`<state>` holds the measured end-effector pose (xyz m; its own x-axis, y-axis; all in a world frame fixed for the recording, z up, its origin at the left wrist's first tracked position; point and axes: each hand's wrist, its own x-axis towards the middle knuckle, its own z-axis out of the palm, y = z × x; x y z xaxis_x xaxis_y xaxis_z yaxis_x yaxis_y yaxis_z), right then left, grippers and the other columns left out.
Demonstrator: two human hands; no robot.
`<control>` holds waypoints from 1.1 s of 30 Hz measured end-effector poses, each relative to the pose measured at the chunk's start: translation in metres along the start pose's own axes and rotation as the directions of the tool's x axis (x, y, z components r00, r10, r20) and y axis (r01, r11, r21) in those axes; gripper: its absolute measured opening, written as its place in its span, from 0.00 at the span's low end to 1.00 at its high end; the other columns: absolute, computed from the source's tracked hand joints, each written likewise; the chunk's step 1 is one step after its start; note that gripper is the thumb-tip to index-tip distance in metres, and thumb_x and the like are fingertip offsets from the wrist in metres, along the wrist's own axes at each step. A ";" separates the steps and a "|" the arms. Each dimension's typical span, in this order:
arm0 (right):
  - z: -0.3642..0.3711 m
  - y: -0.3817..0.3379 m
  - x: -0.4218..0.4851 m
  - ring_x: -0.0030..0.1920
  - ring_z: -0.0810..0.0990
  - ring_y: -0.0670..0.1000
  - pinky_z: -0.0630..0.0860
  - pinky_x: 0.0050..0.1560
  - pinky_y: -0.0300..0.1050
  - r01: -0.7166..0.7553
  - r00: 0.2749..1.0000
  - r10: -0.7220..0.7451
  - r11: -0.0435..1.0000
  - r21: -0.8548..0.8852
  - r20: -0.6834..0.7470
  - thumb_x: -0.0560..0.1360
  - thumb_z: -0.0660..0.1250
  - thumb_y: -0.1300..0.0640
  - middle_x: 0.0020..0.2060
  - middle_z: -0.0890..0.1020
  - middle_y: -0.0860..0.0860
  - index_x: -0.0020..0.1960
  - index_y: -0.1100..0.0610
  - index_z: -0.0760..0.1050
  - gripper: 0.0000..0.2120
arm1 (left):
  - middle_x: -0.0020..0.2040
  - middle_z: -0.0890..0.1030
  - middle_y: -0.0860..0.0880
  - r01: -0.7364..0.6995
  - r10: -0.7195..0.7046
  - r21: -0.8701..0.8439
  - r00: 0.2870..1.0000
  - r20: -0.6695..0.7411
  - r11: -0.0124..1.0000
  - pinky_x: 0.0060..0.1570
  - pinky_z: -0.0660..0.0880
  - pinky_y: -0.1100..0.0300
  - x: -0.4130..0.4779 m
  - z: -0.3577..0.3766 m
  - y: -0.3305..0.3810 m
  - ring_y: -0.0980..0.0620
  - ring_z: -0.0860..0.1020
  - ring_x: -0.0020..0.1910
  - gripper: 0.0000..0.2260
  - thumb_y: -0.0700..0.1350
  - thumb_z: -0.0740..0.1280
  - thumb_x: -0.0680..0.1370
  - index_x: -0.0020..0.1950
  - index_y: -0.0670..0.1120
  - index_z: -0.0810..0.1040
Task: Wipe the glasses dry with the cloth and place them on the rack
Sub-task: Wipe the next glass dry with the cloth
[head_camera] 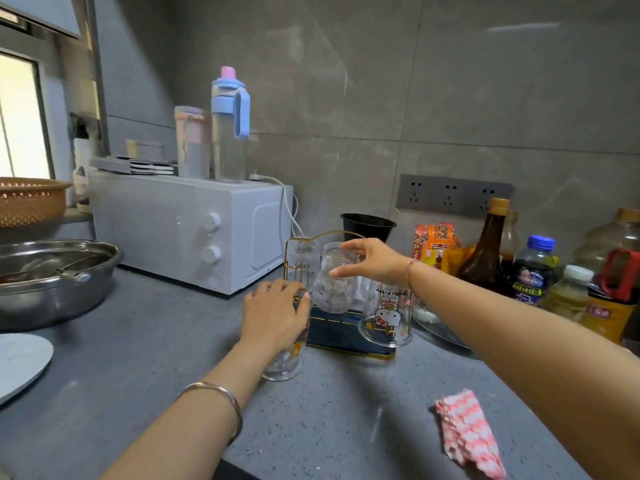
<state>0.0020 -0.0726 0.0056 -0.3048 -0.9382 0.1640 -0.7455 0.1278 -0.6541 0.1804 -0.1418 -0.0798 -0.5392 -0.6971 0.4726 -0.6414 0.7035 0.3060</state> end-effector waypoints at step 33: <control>0.007 0.027 -0.112 0.59 0.72 0.44 0.70 0.57 0.35 0.245 0.821 -0.224 0.969 -0.030 -0.526 0.76 0.67 0.55 0.59 0.73 0.45 0.64 0.50 0.70 0.17 | 0.69 0.72 0.47 0.051 -0.048 -0.014 0.983 0.176 0.999 0.62 0.70 0.49 -0.006 -0.019 0.001 0.42 0.67 0.69 0.29 0.67 0.66 0.72 0.71 0.61 0.68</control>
<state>0.0200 0.0339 -0.0353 -0.3948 -0.6296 0.6692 -0.8150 -0.0963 -0.5714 0.1942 -0.1341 -0.0666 -0.5955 -0.7432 0.3050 -0.6601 0.6690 0.3416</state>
